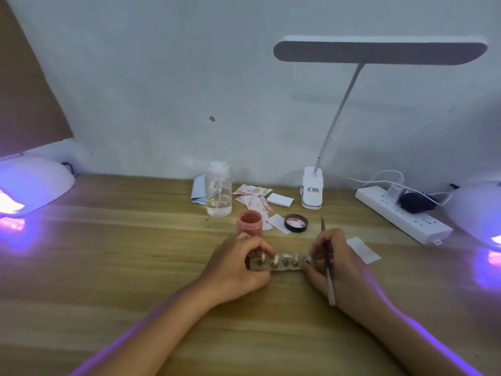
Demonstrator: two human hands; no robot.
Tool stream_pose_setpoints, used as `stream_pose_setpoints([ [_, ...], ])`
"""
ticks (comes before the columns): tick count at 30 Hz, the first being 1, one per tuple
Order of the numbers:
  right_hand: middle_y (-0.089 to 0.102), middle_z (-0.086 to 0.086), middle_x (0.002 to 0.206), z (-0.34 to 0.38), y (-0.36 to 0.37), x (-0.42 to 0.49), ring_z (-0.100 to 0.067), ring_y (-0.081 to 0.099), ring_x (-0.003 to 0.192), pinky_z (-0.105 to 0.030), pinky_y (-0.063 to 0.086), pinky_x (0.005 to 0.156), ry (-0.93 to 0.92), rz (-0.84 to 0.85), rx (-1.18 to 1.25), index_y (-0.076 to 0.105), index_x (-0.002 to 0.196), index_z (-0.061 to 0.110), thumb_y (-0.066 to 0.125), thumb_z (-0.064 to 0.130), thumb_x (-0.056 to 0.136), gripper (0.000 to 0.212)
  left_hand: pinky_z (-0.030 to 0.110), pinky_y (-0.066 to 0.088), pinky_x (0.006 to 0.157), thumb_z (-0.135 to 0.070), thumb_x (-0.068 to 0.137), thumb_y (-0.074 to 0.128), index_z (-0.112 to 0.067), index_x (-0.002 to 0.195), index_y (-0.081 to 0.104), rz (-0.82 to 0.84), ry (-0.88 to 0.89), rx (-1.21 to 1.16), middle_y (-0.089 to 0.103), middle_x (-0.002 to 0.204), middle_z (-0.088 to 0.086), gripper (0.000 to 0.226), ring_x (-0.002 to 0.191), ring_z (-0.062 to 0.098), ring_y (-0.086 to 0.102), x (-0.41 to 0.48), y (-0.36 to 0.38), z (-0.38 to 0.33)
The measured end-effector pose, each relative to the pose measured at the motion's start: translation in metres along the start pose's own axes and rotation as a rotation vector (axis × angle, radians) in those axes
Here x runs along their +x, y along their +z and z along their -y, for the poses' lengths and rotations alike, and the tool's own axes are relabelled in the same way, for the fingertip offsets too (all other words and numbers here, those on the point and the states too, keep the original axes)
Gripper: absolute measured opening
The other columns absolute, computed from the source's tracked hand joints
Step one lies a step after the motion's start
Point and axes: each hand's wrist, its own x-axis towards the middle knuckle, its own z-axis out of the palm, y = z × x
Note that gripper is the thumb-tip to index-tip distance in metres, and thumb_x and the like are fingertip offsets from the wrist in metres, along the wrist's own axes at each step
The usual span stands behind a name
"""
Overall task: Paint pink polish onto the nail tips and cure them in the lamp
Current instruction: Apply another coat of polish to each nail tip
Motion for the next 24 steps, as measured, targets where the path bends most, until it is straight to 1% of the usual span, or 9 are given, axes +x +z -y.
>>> stream_pose_setpoints([
  [2, 0.057, 0.012, 0.081, 0.000, 0.000, 0.000, -0.005, 0.057, 0.075, -0.016, 0.047, 0.066, -0.003, -0.011, 0.019, 0.043, 0.098, 0.020, 0.075, 0.011, 0.077, 0.040, 0.023, 0.045, 0.073, -0.044, 0.066, 0.074, -0.042, 0.087, 0.063, 0.023, -0.044, -0.055, 0.060, 0.095, -0.018, 0.023, 0.084, -0.002, 0.055, 0.005, 0.001, -0.005],
  [5, 0.058, 0.007, 0.083, 0.003, -0.001, 0.001, -0.003, 0.057, 0.074, -0.009, 0.042, 0.064, 0.011, -0.003, 0.069, 0.041, 0.097, 0.019, 0.076, 0.008, 0.075, 0.043, 0.018, 0.039, 0.068, -0.037, 0.073, 0.077, -0.044, 0.080, 0.060, -0.004, -0.003, -0.067, 0.059, 0.088, -0.020, 0.020, 0.077, -0.004, 0.053, 0.008, 0.006, -0.006],
  [7, 0.059, 0.004, 0.088, 0.006, -0.003, 0.002, -0.005, 0.059, 0.077, -0.011, 0.046, 0.065, 0.029, 0.007, 0.112, 0.039, 0.096, 0.023, 0.077, 0.008, 0.075, 0.046, 0.023, 0.043, 0.072, -0.035, 0.075, 0.076, -0.045, 0.077, 0.057, -0.024, 0.028, -0.057, 0.060, 0.087, -0.018, 0.022, 0.082, -0.002, 0.054, 0.006, 0.009, -0.004],
  [9, 0.059, 0.004, 0.093, 0.009, -0.004, 0.002, -0.005, 0.061, 0.081, -0.015, 0.049, 0.068, 0.011, 0.043, 0.139, 0.038, 0.097, 0.024, 0.077, 0.011, 0.077, 0.046, 0.031, 0.047, 0.079, -0.037, 0.075, 0.073, -0.046, 0.073, 0.055, -0.037, 0.042, -0.035, 0.061, 0.087, -0.015, 0.020, 0.087, 0.004, 0.057, 0.005, 0.010, -0.003],
  [13, 0.061, 0.001, 0.086, 0.014, -0.004, 0.005, -0.011, 0.063, 0.079, -0.031, 0.053, 0.075, -0.015, 0.100, 0.147, 0.038, 0.100, 0.016, 0.077, 0.014, 0.079, 0.044, 0.033, 0.047, 0.083, -0.036, 0.078, 0.073, -0.045, 0.073, 0.056, -0.038, 0.029, -0.029, 0.061, 0.087, -0.014, 0.019, 0.088, 0.004, 0.057, 0.006, 0.012, -0.002],
  [15, 0.061, -0.001, 0.084, 0.015, -0.001, 0.006, -0.012, 0.062, 0.078, -0.031, 0.052, 0.075, -0.017, 0.090, 0.162, 0.036, 0.100, 0.017, 0.076, 0.012, 0.080, 0.045, 0.031, 0.047, 0.080, -0.037, 0.078, 0.074, -0.044, 0.074, 0.058, -0.029, 0.023, -0.049, 0.062, 0.087, -0.014, 0.018, 0.086, 0.003, 0.058, 0.007, 0.012, 0.000],
  [19, 0.061, 0.000, 0.083, 0.015, 0.003, 0.004, -0.008, 0.061, 0.079, -0.027, 0.052, 0.077, -0.007, 0.105, 0.167, 0.036, 0.102, 0.018, 0.072, 0.009, 0.083, 0.042, 0.019, 0.039, 0.071, -0.041, 0.075, 0.073, -0.043, 0.072, 0.057, -0.039, 0.015, -0.058, 0.061, 0.082, -0.021, 0.016, 0.081, -0.004, 0.055, 0.006, 0.015, 0.001],
  [22, 0.060, -0.001, 0.082, 0.014, 0.003, 0.004, -0.008, 0.061, 0.078, -0.025, 0.051, 0.076, 0.006, 0.094, 0.174, 0.035, 0.101, 0.019, 0.072, 0.007, 0.083, 0.043, 0.025, 0.043, 0.075, -0.041, 0.076, 0.073, -0.040, 0.074, 0.059, -0.016, 0.000, -0.042, 0.063, 0.085, -0.020, 0.015, 0.083, -0.002, 0.056, 0.006, 0.012, -0.002],
  [24, 0.061, 0.000, 0.083, 0.013, 0.003, 0.005, -0.010, 0.061, 0.077, -0.025, 0.051, 0.075, 0.003, 0.096, 0.191, 0.035, 0.101, 0.019, 0.071, 0.006, 0.083, 0.042, 0.031, 0.047, 0.081, -0.047, 0.072, 0.071, -0.039, 0.076, 0.059, -0.018, -0.011, -0.006, 0.063, 0.087, -0.018, 0.016, 0.085, -0.002, 0.056, 0.006, 0.011, -0.007],
])
